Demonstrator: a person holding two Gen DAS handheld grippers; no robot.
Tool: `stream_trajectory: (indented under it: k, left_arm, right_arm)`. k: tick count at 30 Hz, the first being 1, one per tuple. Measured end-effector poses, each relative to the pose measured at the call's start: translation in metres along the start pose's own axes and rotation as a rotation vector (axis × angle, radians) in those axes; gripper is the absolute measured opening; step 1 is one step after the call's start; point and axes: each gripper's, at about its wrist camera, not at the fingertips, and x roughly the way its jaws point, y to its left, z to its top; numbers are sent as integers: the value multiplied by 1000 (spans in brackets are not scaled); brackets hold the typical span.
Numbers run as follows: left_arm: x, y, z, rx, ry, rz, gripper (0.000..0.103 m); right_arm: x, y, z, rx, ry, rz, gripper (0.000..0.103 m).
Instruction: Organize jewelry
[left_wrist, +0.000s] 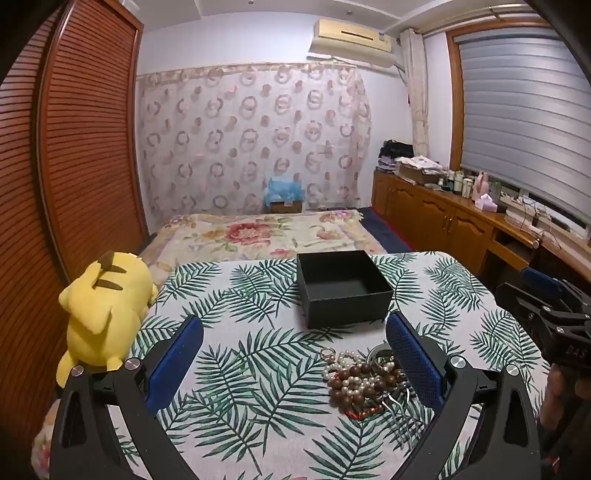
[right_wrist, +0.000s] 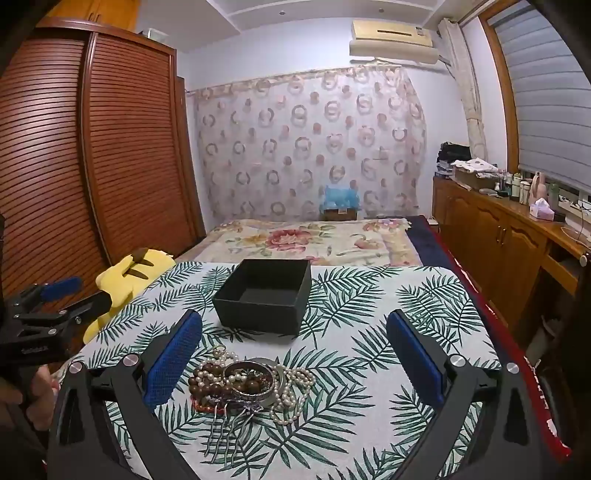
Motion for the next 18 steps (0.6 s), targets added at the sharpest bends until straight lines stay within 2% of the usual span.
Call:
stream_trajectory:
  k: [18]
  left_arm:
    - [-4,-3,8,2,-12,-1,96]
  right_arm:
    - [-7,2,8,2,-8,3,101]
